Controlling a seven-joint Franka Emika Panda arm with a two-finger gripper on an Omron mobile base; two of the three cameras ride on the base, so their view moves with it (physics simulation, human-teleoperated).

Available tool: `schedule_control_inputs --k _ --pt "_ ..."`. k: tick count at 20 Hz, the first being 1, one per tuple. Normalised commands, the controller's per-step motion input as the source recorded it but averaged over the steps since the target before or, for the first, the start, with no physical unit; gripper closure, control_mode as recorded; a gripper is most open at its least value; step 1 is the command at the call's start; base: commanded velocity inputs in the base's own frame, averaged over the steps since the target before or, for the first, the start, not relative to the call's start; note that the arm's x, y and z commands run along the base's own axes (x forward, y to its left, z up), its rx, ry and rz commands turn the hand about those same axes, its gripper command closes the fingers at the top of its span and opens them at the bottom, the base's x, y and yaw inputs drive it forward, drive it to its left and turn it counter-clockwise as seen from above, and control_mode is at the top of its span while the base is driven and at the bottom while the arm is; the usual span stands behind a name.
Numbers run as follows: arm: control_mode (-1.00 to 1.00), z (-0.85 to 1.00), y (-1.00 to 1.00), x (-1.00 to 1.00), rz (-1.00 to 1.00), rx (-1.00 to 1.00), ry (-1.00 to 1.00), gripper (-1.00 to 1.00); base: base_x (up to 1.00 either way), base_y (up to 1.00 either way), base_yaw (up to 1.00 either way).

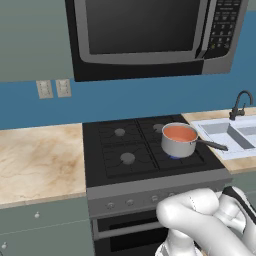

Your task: Wait until the marinara sauce is simmered to a deep red color and then turn off the stove.

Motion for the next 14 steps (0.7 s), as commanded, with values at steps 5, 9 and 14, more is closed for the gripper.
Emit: schedule_control_inputs --k 5,9,14 --pt "-1.00 0.00 0.03 0.00 0.00 0.00 -0.04 -1.00 0.00 0.00 0.00" --pt "-1.00 0.03 0.06 0.00 0.00 0.00 -0.02 -1.00 0.00 0.00 0.00" --pt "-1.00 0.01 0.10 0.00 0.00 0.00 0.00 -1.00 0.00 0.00 0.00"
